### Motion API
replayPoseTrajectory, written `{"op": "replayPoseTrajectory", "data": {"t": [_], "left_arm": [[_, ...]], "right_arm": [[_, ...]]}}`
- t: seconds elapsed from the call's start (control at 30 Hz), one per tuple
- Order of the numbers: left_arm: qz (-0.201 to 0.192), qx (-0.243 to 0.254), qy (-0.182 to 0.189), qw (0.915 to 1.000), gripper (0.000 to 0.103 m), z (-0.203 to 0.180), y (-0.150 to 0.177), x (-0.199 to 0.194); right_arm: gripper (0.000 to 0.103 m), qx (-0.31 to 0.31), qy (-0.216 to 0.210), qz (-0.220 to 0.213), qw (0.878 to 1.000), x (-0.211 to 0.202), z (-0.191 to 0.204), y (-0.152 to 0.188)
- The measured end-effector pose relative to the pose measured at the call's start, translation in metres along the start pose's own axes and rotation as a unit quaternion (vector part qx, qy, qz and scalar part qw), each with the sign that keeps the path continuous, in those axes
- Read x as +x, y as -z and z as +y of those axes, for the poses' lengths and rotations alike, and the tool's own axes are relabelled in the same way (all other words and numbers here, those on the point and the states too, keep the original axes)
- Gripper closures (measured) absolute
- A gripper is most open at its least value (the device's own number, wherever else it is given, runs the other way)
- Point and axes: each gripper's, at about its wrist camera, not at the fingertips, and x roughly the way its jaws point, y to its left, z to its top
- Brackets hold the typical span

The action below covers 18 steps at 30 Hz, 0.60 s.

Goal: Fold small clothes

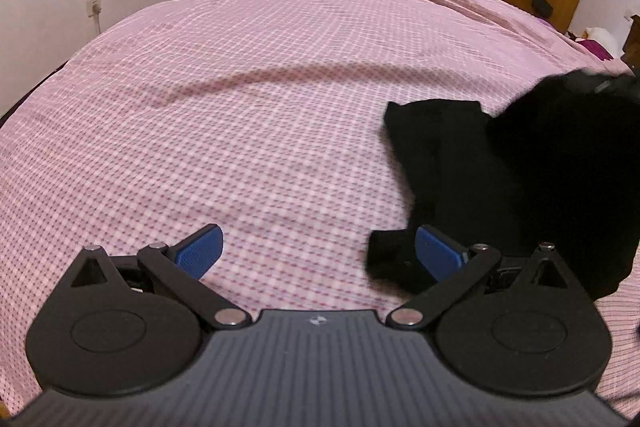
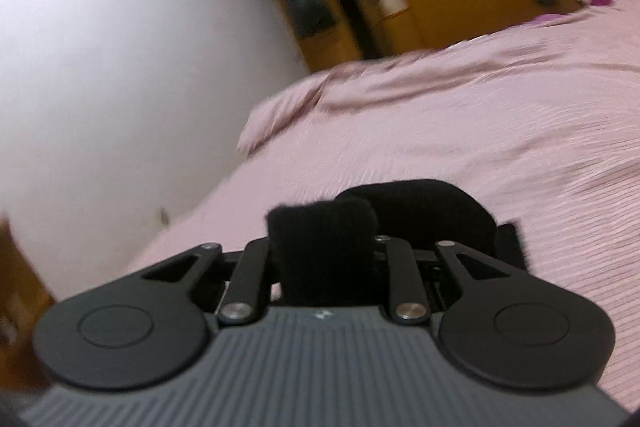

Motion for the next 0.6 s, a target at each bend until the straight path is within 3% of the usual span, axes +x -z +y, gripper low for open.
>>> {"op": "replayPoseTrajectory", "data": {"t": [0.17, 0.23, 0.37, 0.47, 0.6], "left_arm": [[0.001, -0.009, -0.005, 0.9999, 0.0, 0.016, 0.004, 0.001], [0.002, -0.012, -0.006, 0.9999, 0.0, 0.022, 0.005, 0.003], [0.001, -0.015, -0.008, 0.9998, 0.0, 0.031, 0.005, 0.005], [-0.005, -0.02, -0.008, 0.9998, 0.0, 0.036, 0.003, 0.005], [-0.007, -0.034, -0.009, 0.9994, 0.0, 0.042, 0.0, 0.008]], "right_arm": [[0.08, -0.062, 0.005, 0.086, 0.994, 0.042, 0.021, 0.055], [0.081, -0.066, 0.007, 0.101, 0.993, 0.05, 0.019, 0.068], [0.08, -0.069, 0.002, 0.081, 0.994, 0.046, 0.028, 0.062], [0.08, -0.115, -0.001, 0.045, 0.992, 0.033, 0.05, 0.048], [0.08, -0.128, -0.022, 0.06, 0.99, 0.039, 0.067, 0.054]]}}
